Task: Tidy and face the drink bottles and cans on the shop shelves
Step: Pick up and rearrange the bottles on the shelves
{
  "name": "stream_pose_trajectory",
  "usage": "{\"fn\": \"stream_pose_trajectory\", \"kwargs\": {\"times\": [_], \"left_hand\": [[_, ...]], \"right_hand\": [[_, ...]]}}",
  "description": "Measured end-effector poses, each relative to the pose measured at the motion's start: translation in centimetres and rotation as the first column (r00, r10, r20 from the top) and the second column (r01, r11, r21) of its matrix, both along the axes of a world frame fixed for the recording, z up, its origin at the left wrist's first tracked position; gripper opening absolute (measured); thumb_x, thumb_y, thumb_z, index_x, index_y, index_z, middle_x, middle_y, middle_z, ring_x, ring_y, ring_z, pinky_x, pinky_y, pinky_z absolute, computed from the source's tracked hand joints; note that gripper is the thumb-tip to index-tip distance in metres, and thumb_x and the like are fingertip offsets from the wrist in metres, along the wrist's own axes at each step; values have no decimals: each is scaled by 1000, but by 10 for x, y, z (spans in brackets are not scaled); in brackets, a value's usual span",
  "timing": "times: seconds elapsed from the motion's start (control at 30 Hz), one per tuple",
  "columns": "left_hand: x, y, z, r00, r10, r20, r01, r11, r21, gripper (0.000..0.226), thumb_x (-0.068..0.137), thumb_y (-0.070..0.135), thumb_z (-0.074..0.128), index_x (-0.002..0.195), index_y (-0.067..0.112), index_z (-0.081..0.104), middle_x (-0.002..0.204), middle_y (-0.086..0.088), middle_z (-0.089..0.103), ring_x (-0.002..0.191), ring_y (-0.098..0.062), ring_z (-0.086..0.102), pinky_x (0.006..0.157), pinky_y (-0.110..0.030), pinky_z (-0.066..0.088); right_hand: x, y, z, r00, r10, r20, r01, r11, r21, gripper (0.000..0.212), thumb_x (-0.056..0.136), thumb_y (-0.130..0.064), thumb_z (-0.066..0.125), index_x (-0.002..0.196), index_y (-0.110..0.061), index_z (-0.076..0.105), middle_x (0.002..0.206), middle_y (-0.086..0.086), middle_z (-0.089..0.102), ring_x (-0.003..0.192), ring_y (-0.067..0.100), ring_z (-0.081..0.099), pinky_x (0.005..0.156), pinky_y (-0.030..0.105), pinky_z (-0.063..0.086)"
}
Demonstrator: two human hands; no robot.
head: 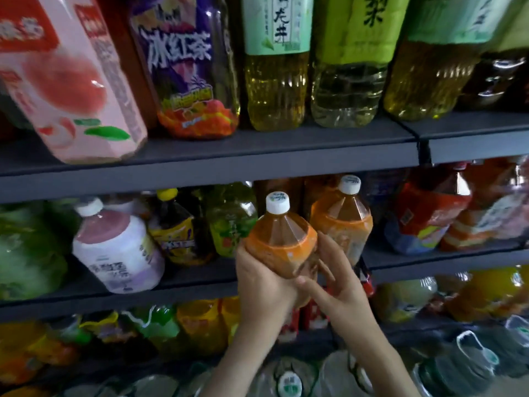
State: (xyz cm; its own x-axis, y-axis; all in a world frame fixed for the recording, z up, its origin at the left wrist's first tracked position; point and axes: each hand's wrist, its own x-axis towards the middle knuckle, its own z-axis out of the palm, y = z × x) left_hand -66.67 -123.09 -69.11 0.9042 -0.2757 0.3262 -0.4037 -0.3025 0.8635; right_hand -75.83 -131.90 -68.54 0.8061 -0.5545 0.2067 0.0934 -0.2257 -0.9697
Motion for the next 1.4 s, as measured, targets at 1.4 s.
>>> {"fn": "stream_pose_trajectory", "kwargs": {"times": [1.4], "left_hand": [[-15,-83,-85,644,40,764,-64,998,2,60,85,31,48,140,8,38,146,-22,24,133,-39,27,108,-52,23]], "right_hand": [[-23,-158,-82,567,-741,359,819,464,-337,66,79,-19,73,134,-4,39,129,14,43,122,19,31,98,27,28]]}}
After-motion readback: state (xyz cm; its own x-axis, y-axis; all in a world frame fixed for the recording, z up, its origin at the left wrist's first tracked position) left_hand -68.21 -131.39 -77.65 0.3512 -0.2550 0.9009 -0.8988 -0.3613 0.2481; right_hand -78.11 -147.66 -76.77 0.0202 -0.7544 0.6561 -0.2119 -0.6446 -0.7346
